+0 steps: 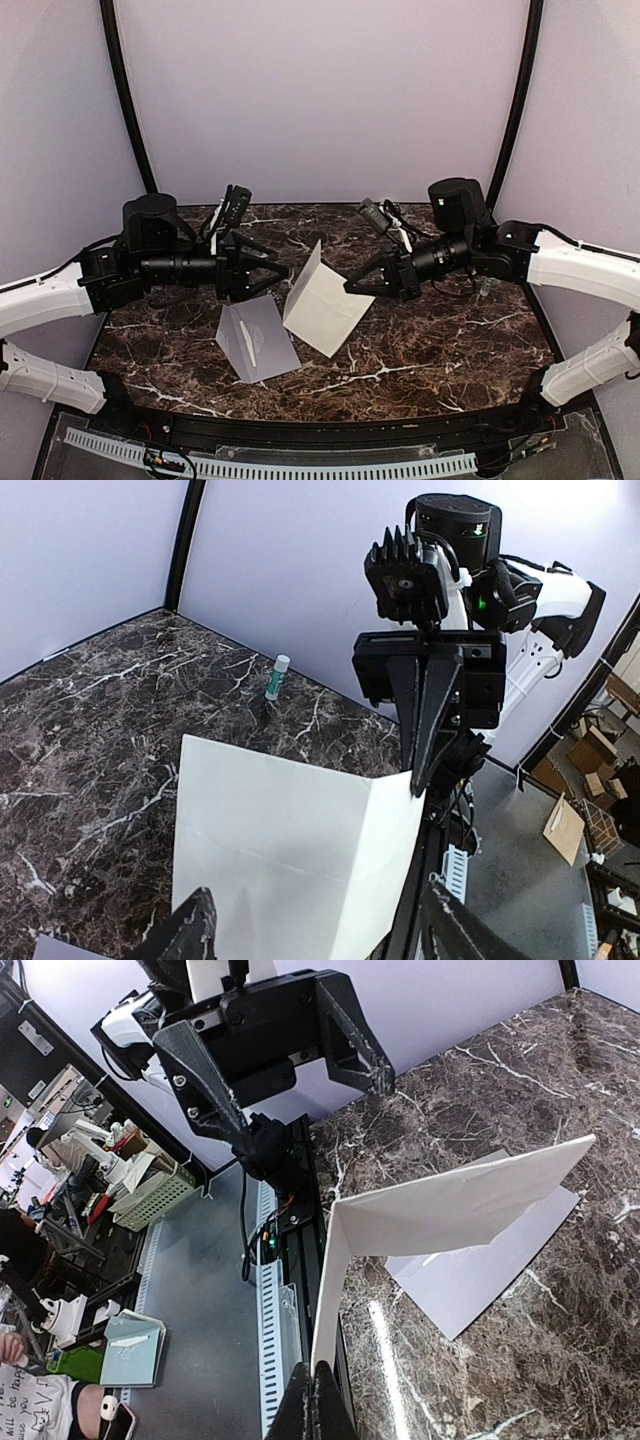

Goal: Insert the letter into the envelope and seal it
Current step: Fold the letter.

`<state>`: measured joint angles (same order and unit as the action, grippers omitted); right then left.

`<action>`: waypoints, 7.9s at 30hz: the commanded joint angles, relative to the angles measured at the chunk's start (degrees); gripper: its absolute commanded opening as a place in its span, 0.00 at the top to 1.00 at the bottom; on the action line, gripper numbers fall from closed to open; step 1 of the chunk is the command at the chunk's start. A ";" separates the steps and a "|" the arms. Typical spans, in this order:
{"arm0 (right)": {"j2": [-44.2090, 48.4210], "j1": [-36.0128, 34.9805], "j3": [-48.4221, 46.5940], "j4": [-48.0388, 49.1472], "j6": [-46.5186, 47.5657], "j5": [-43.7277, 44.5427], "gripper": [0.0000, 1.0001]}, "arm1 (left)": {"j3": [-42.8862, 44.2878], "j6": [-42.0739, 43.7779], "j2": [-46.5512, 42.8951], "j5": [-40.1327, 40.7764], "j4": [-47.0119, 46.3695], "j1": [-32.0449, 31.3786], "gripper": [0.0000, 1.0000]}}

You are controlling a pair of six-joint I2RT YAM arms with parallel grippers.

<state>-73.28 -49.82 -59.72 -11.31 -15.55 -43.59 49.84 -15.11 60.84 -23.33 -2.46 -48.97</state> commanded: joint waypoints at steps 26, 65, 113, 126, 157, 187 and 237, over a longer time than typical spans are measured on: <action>-1.32 -0.21 -1.86 2.83 0.71 -1.23 1.00 | 2.04 -5.71 7.77 -0.54 -5.83 -5.63 0.61; -1.62 -0.45 -2.98 -0.08 2.54 3.07 0.85 | 0.72 -6.90 7.45 -4.88 -8.87 -5.74 1.00; -6.79 -5.88 -9.62 -5.67 8.28 -4.18 1.00 | 6.37 -4.97 13.43 -20.18 -5.00 -8.03 1.00; -3.95 -5.88 -8.17 -4.59 8.26 -0.17 1.00 | 5.22 -5.00 11.18 -17.57 -4.22 -7.96 0.77; 0.03 -3.91 -7.01 -5.67 7.77 8.04 1.00 | 0.78 -5.11 7.89 -13.24 -1.06 -7.91 0.98; 4.24 -0.03 -4.88 -7.97 8.43 10.89 1.00 | -0.39 -4.43 6.05 -10.09 1.53 -7.44 0.96; -2.82 0.23 -13.12 -22.50 17.92 2.65 0.26 | 9.27 3.75 14.13 -19.82 19.02 -7.37 1.00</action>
<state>-73.03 -49.28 -70.87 -28.91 -1.26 -35.86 56.31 -14.39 74.02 -39.70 11.05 -56.47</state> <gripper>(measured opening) 0.745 0.003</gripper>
